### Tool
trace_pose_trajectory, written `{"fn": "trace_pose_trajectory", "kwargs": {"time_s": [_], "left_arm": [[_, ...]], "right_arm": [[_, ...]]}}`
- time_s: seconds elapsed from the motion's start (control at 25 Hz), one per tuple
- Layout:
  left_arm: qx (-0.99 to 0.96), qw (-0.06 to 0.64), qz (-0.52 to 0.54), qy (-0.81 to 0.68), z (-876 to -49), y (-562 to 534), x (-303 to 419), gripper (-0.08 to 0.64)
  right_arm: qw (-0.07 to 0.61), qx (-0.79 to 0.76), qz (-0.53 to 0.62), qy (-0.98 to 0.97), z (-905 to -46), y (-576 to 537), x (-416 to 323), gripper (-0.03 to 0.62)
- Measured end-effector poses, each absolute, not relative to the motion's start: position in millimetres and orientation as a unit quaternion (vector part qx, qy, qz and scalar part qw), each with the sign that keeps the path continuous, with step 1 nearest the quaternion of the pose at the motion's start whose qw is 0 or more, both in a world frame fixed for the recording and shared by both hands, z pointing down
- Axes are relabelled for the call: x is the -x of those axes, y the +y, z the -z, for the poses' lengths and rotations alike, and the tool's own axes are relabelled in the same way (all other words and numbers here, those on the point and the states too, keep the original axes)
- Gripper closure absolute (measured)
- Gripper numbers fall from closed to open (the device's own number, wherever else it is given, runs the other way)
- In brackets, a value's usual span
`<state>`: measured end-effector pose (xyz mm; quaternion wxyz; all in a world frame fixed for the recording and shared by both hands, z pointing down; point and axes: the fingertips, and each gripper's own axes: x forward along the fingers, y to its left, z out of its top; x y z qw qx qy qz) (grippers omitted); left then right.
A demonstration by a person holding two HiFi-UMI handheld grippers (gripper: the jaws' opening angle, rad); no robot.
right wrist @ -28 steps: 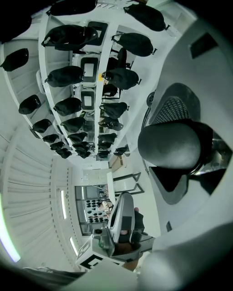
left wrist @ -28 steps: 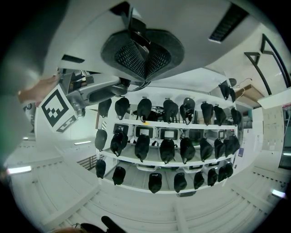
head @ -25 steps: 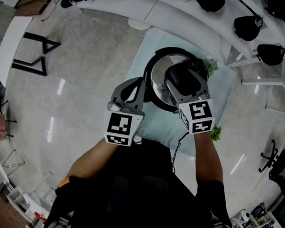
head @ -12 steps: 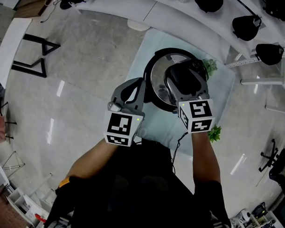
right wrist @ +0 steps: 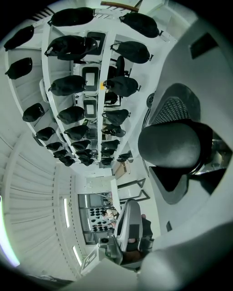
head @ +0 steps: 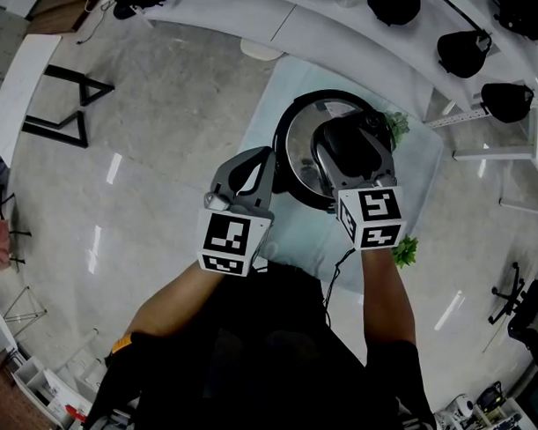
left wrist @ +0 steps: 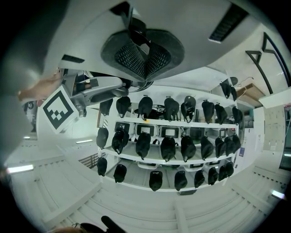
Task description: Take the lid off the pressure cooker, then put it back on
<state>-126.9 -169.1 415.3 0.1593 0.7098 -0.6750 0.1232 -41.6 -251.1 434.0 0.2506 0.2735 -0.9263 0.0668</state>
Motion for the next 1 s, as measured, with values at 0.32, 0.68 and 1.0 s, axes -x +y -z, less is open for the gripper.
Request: {"fn": "trace_pose_trajectory", "kwargs": {"time_s": [0.32,0.68,1.0], "left_arm": [[-0.715,0.153,-0.123,-0.671,-409.3,-167.8,125.8,0.552],[-0.731,0.136,-0.122,-0.657,-385.4,-167.4,115.6,0.552],[-0.767,0.121,-0.125,-0.618,-376.4,-167.1,102.9,0.552]], "right_arm": [[0.246,-0.283,-0.065,-0.925,-426.3,-247.9,38.9,0.291],[0.233,-0.303,-0.067,-0.922,-403.3,-238.4,30.2,0.291],[0.221,-0.350,-0.077,-0.907,-392.8,-224.2,16.1,0.291]]}}
